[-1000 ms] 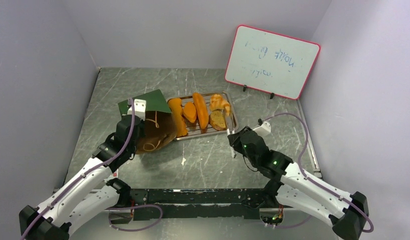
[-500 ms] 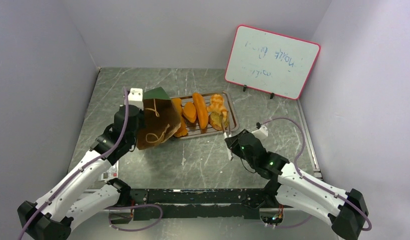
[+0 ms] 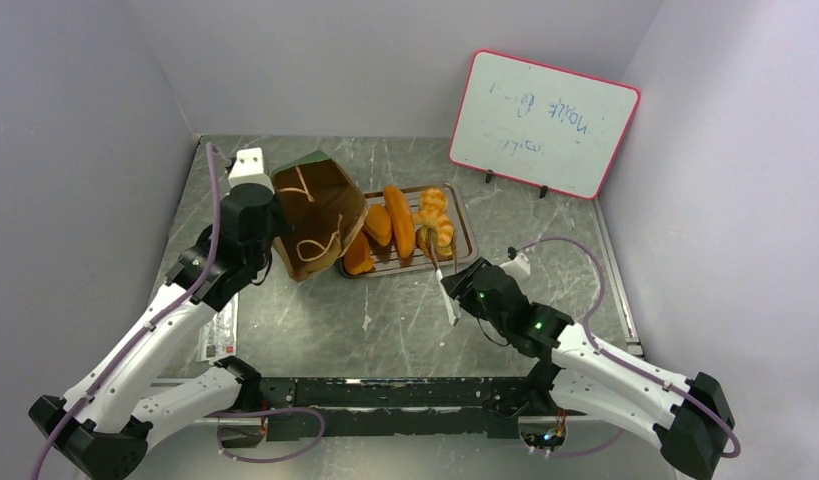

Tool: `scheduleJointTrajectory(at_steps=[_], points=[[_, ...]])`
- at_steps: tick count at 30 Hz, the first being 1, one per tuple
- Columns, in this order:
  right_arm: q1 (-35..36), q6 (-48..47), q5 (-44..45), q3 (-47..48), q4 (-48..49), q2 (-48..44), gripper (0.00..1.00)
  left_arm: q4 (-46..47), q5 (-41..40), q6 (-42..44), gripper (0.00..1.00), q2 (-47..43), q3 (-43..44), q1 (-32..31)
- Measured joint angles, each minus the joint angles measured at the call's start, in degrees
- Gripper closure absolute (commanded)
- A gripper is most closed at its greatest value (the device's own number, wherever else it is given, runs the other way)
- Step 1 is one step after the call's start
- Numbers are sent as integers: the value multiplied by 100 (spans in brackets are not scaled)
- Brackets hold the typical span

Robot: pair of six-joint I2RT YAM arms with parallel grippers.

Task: Take the fake bread out of the paper bag
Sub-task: Place the clamp at the center of the board.

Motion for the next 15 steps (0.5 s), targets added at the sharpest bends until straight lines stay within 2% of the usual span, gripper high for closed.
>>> scheduleJointTrajectory(at_steps=[3, 15], points=[[0, -11, -2, 9, -61, -39, 45, -221, 0, -407, 93, 2, 48, 44], [0, -302, 214, 431, -376, -238, 44, -549, 50, -2135, 93, -256, 63, 321]])
